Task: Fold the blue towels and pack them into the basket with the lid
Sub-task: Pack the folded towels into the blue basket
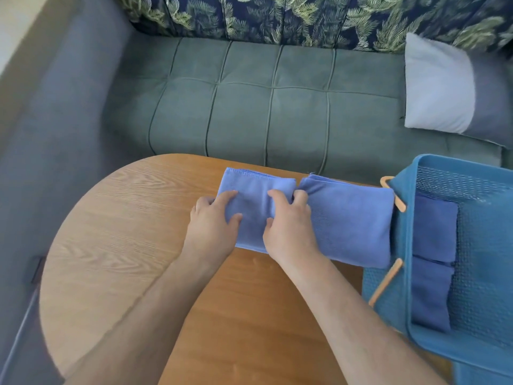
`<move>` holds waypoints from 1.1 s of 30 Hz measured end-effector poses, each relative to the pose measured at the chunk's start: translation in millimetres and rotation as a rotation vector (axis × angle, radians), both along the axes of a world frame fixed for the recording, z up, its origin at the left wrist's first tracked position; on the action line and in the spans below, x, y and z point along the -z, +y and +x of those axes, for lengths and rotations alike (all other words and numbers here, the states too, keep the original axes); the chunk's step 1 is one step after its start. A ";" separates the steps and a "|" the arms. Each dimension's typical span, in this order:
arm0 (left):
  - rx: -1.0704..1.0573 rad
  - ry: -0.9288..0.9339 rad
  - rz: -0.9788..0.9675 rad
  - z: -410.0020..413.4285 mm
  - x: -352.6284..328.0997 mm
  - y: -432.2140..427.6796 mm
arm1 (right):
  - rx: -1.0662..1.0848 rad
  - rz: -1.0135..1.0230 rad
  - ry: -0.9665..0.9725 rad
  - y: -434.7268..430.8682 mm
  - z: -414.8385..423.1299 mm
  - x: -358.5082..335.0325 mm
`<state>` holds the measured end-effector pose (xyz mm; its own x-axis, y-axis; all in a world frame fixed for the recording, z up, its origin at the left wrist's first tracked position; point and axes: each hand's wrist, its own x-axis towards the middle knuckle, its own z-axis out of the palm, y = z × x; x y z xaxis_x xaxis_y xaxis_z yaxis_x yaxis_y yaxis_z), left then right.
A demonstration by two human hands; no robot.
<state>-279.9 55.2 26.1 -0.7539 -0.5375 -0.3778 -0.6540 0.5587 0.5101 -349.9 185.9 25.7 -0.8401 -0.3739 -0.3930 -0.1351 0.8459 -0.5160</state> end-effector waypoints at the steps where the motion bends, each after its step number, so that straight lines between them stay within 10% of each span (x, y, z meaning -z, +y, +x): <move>1: -0.016 0.011 0.029 0.1 -0.7 -1.8 | -0.008 -0.009 0.016 1.1 1.7 -1.8; 21: -0.352 0.117 0.484 17.1 -58.2 29.0 | -0.136 -0.266 0.190 51.7 19.6 -29.6; 33: 0.460 0.230 0.270 -39.9 -80.5 200.4 | 0.118 -0.072 0.192 270.4 -15.8 -89.0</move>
